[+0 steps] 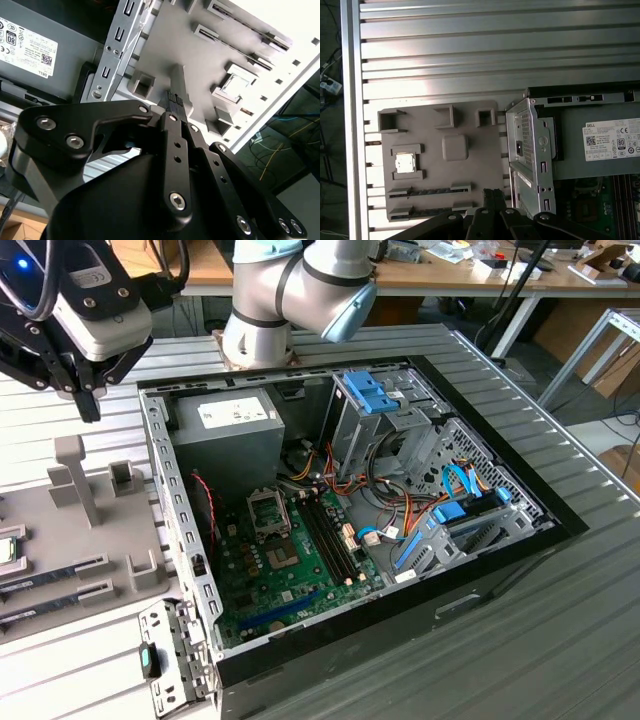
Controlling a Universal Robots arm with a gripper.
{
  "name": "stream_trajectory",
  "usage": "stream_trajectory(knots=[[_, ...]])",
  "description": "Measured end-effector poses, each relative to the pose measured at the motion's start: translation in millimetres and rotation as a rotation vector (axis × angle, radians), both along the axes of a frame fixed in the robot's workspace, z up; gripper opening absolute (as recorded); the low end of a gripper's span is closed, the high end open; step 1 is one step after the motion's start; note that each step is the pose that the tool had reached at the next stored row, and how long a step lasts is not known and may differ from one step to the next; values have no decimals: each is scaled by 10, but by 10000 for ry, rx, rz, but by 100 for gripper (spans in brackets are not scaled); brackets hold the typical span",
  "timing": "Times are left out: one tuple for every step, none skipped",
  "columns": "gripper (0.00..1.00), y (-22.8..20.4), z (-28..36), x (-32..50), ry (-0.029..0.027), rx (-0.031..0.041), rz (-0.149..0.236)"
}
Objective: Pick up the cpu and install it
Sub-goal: 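Reach for the cpu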
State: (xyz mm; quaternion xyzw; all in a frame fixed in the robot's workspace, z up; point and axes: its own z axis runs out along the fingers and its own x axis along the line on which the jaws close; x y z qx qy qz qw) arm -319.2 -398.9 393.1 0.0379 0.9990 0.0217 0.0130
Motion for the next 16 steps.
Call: stream_trajectory(knots=[[11, 0, 0, -3, 0, 0, 0], [11, 0, 0, -9, 0, 0, 0], [11, 0, 0, -16, -1, 0, 0], [11, 0, 0, -25, 0, 0, 0], [11, 0, 0, -30, 0, 1, 0], [11, 0, 0, -34, 0, 0, 0], [11, 0, 0, -38, 0, 0, 0], [11, 0, 0, -42, 0, 0, 0], [11, 0, 0, -48, 0, 0, 0], [11, 0, 0, -54, 0, 0, 0], [11, 0, 0, -59, -1, 0, 0], [11, 0, 0, -65, 0, 0, 0], [11, 0, 0, -71, -1, 0, 0], [11, 0, 0, -74, 0, 1, 0], [11, 0, 0, -78, 0, 0, 0], [11, 0, 0, -82, -1, 0, 0]])
